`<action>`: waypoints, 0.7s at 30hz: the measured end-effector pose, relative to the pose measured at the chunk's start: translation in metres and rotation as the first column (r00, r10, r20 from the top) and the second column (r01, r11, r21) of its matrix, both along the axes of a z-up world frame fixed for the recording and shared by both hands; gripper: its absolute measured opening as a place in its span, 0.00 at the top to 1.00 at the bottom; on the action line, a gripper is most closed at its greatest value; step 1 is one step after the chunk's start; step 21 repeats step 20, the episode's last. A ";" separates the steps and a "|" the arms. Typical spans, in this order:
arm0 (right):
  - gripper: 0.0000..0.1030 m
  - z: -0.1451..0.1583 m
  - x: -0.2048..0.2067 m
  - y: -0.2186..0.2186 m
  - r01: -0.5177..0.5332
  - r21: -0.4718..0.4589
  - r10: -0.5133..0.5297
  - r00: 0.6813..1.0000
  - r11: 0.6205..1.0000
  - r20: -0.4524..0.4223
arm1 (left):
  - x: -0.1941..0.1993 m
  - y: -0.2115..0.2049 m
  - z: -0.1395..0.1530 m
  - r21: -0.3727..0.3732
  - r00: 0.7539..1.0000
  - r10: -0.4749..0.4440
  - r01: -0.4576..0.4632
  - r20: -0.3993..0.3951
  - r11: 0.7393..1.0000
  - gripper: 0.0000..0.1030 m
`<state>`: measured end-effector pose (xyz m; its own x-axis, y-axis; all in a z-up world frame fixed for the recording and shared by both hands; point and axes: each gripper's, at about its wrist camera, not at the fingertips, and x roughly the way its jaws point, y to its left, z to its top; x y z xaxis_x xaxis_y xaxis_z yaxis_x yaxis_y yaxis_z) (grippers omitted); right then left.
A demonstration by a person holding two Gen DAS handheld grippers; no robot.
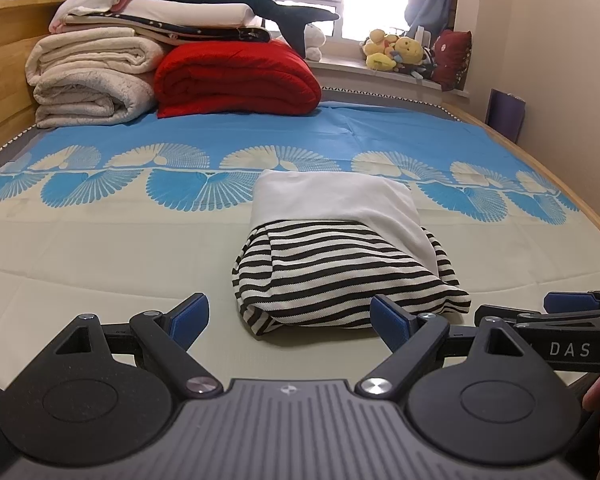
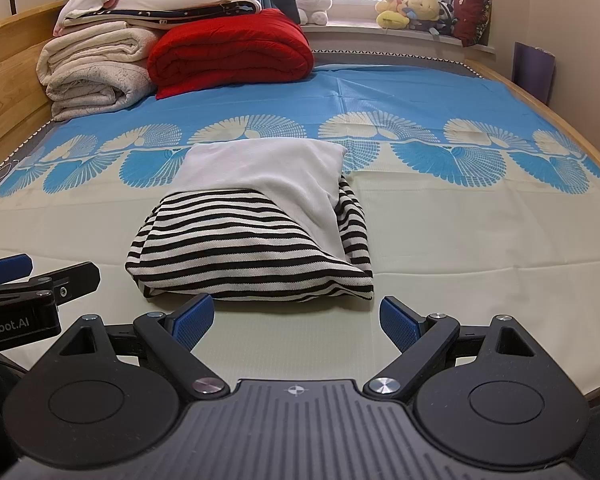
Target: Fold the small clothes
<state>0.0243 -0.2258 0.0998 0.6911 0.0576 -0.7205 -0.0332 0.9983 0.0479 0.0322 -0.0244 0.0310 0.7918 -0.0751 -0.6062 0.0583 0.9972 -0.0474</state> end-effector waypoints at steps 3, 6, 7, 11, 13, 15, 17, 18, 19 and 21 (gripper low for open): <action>0.12 0.000 0.000 0.000 0.000 0.000 0.000 1.000 1.000 0.000 | 0.000 0.000 0.000 0.000 1.000 -0.001 0.001 0.000 1.000 0.12; 0.12 0.000 0.000 0.000 0.000 0.001 0.000 1.000 1.000 0.000 | 0.000 0.000 0.000 0.001 1.000 0.000 0.000 0.001 1.000 0.12; 0.12 0.000 0.000 0.000 0.000 0.001 0.000 1.000 1.000 0.000 | 0.000 0.000 0.000 0.002 1.000 -0.002 0.002 0.002 1.000 0.12; 0.12 0.000 0.000 0.000 -0.001 0.001 0.001 1.000 1.000 0.000 | 0.000 0.001 0.000 0.002 1.000 -0.004 0.004 0.002 1.000 0.12; 0.12 0.000 0.000 0.000 -0.001 0.001 0.001 1.000 1.000 -0.001 | 0.000 0.001 0.000 0.001 1.000 -0.004 0.004 0.002 1.000 0.12; 0.12 0.000 0.000 0.000 -0.001 0.001 0.001 1.000 1.000 -0.001 | 0.000 0.001 0.000 0.002 1.000 -0.005 0.005 0.002 1.000 0.12; 0.12 0.000 0.000 0.000 -0.001 0.001 0.001 1.000 1.000 0.000 | 0.000 0.001 0.000 0.002 1.000 -0.003 0.003 0.002 1.000 0.12; 0.12 0.000 0.000 0.000 -0.001 0.001 0.001 1.000 1.000 -0.001 | 0.000 0.000 0.000 0.002 1.000 -0.003 0.003 0.002 1.000 0.12; 0.12 0.000 0.000 0.000 0.000 0.001 0.000 1.000 1.000 -0.001 | 0.000 0.000 0.000 0.002 1.000 -0.002 0.002 0.001 1.000 0.12; 0.12 0.000 0.000 0.000 0.000 0.000 0.000 1.000 1.000 -0.001 | 0.000 0.000 0.000 0.001 1.000 -0.002 0.002 0.001 1.000 0.12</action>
